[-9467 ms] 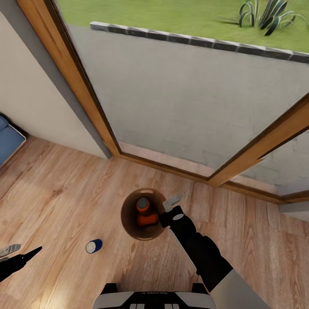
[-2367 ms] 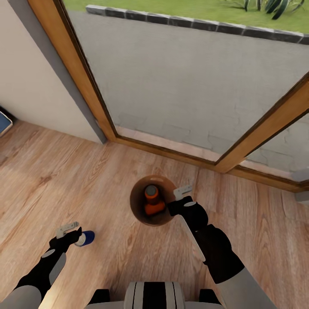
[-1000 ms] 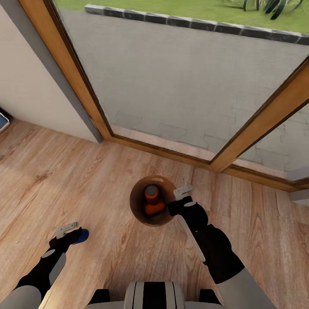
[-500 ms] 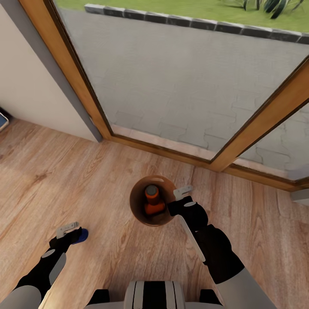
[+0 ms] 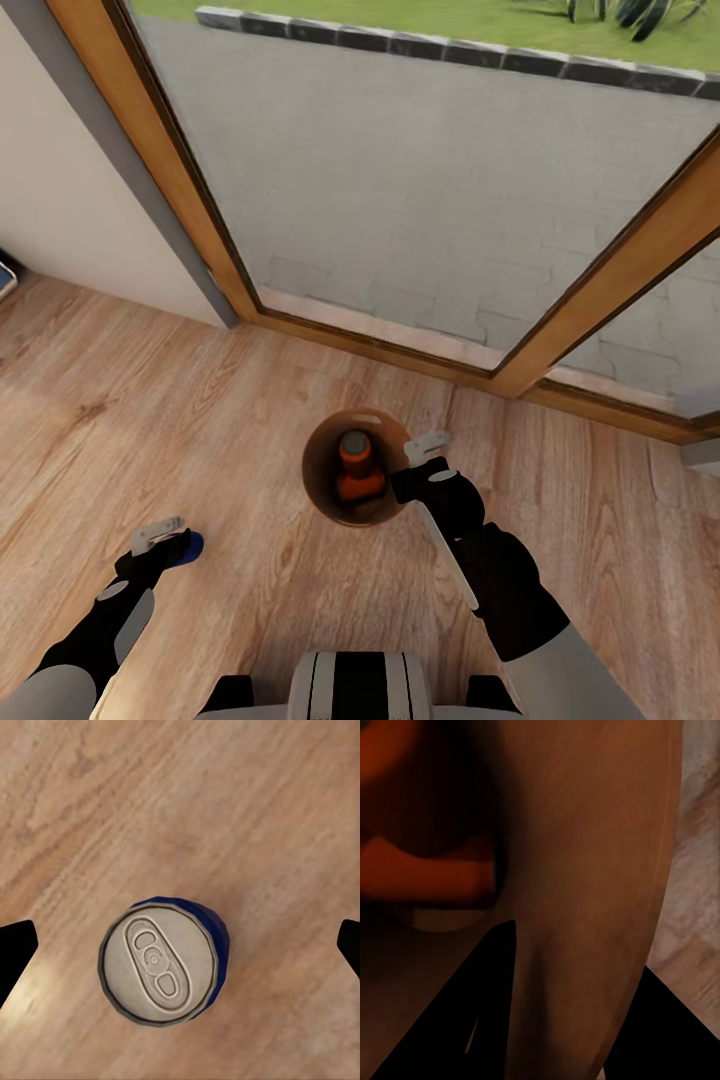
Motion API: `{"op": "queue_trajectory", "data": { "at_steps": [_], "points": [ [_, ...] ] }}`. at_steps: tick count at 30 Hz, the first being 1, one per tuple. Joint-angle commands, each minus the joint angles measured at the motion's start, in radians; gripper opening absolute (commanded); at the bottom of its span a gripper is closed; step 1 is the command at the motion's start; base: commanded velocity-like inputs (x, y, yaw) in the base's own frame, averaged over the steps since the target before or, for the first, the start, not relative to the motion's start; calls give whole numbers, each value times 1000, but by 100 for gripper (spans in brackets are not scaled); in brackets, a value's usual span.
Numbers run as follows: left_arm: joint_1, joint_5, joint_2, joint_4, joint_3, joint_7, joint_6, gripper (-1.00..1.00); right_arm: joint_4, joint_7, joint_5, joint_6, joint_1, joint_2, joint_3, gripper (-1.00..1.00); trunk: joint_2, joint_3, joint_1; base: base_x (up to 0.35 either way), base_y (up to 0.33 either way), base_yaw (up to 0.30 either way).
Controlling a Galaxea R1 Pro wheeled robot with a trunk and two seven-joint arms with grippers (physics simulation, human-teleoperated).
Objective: Put the three can of soda from the living room inside the tash can in the kitchen.
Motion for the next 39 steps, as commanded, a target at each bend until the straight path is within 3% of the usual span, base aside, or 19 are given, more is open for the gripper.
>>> {"op": "queue_trajectory", "data": {
  "at_steps": [1, 8, 39],
  "points": [
    [0, 0, 0, 0, 0, 0, 0, 100, 0, 0, -12, -2, 0, 0, 1, -100, -7, -3, 4, 0, 0, 0],
    [0, 0, 0, 0, 0, 0, 0, 100, 0, 0, -12, -2, 0, 0, 2, -100, -56, -25, 31, 0, 0, 0],
    [0, -2, 0, 0, 1, -24, 0, 100, 0, 0, -12, -2, 0, 0, 2, -100, -56, -25, 31, 0, 21, 0]
  ]
}}
